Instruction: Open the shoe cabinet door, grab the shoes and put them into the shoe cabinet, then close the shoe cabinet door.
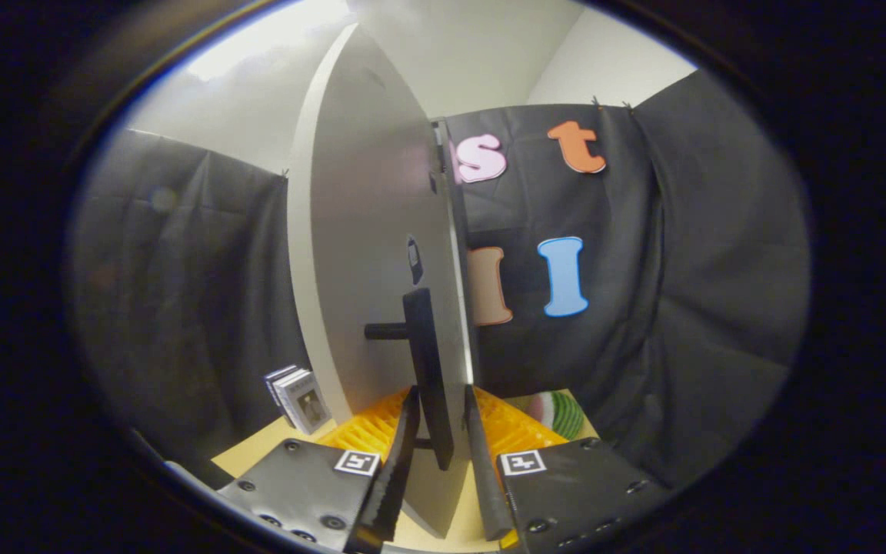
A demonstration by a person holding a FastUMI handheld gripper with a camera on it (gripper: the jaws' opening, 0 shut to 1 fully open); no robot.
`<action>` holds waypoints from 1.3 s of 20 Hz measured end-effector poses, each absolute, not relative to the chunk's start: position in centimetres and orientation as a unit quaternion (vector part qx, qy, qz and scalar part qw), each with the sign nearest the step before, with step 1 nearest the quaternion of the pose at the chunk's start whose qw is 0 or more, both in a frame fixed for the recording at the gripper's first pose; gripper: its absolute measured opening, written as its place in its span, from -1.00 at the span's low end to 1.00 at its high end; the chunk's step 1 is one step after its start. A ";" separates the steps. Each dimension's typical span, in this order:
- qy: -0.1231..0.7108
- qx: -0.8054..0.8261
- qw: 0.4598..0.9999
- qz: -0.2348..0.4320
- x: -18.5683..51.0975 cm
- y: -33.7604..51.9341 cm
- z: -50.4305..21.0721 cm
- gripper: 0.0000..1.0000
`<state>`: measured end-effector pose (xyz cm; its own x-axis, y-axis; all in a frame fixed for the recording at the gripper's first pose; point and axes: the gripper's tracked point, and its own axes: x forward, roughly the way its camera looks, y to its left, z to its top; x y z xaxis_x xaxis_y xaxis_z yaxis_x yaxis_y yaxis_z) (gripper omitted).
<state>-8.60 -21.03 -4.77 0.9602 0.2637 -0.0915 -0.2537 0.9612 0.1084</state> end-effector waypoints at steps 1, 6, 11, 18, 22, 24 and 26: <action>0.055 0.046 0.987 0.142 -8.5 -19.6 -4.7 -0.13; 0.060 0.045 0.982 0.173 -7.8 -13.1 -5.3 -0.15; 0.055 0.044 0.979 0.193 -6.8 -6.1 -5.4 -0.13; 0.057 0.063 0.976 0.201 -1.1 3.7 -6.4 -0.05; 0.029 0.042 0.984 0.168 2.7 7.3 -5.9 -0.04; 0.023 0.039 0.987 0.153 4.6 8.7 -5.8 -0.04; 0.017 0.036 0.989 0.143 6.3 9.6 -5.8 -0.03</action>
